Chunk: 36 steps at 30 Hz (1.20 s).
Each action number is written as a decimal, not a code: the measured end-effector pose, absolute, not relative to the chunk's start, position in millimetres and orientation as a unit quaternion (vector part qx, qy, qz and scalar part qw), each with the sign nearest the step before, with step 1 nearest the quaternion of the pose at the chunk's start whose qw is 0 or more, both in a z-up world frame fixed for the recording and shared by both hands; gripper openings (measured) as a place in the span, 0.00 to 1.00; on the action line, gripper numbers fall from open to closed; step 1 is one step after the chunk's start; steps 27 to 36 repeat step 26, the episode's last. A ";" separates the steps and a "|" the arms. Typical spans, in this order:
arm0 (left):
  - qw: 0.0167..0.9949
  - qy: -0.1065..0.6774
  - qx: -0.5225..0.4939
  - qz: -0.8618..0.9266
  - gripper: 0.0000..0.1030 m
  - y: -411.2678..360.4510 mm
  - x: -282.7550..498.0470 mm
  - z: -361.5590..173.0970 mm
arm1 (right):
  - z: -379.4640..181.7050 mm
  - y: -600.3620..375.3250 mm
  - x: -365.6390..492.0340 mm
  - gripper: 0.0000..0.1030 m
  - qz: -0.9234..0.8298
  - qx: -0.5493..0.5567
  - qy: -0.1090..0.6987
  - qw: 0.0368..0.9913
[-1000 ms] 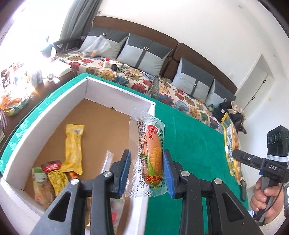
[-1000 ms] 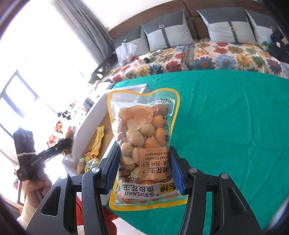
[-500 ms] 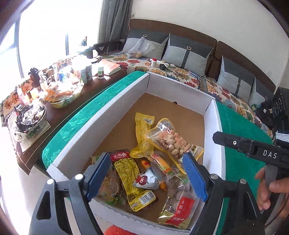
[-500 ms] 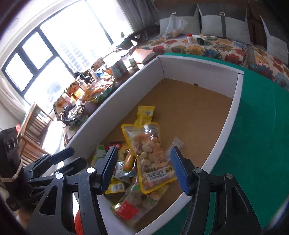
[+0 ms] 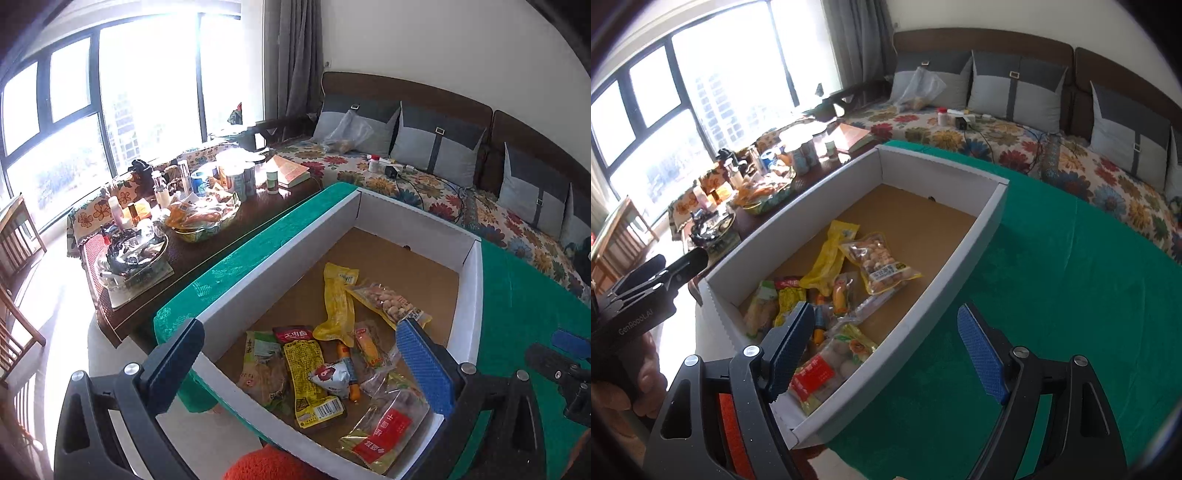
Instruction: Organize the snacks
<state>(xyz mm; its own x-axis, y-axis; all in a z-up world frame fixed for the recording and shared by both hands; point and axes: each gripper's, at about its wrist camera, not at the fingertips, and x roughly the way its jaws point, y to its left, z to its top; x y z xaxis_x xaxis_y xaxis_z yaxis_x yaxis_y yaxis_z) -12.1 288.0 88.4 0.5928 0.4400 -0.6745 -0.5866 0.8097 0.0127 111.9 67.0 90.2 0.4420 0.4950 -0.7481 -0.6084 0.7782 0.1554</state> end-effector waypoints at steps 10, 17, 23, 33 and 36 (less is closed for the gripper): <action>0.872 0.380 -0.097 0.293 1.00 291.0 -15.5 78.8 | 85.7 88.3 102.4 0.81 0.325 -0.099 0.421 0.841; 0.867 0.381 -0.097 0.305 1.00 297.7 -18.0 75.5 | 80.2 103.6 93.4 0.81 0.338 -0.120 0.421 0.833; 0.867 0.389 -0.103 0.295 1.00 298.7 -17.3 70.4 | 77.4 108.3 91.4 0.81 0.340 -0.127 0.422 0.831; 0.870 0.378 -0.119 0.293 1.00 299.0 -21.5 70.0 | 77.6 108.0 91.1 0.81 0.342 -0.127 0.421 0.830; 0.870 0.378 -0.119 0.293 1.00 299.0 -21.5 70.0 | 77.6 108.0 91.1 0.81 0.342 -0.127 0.421 0.830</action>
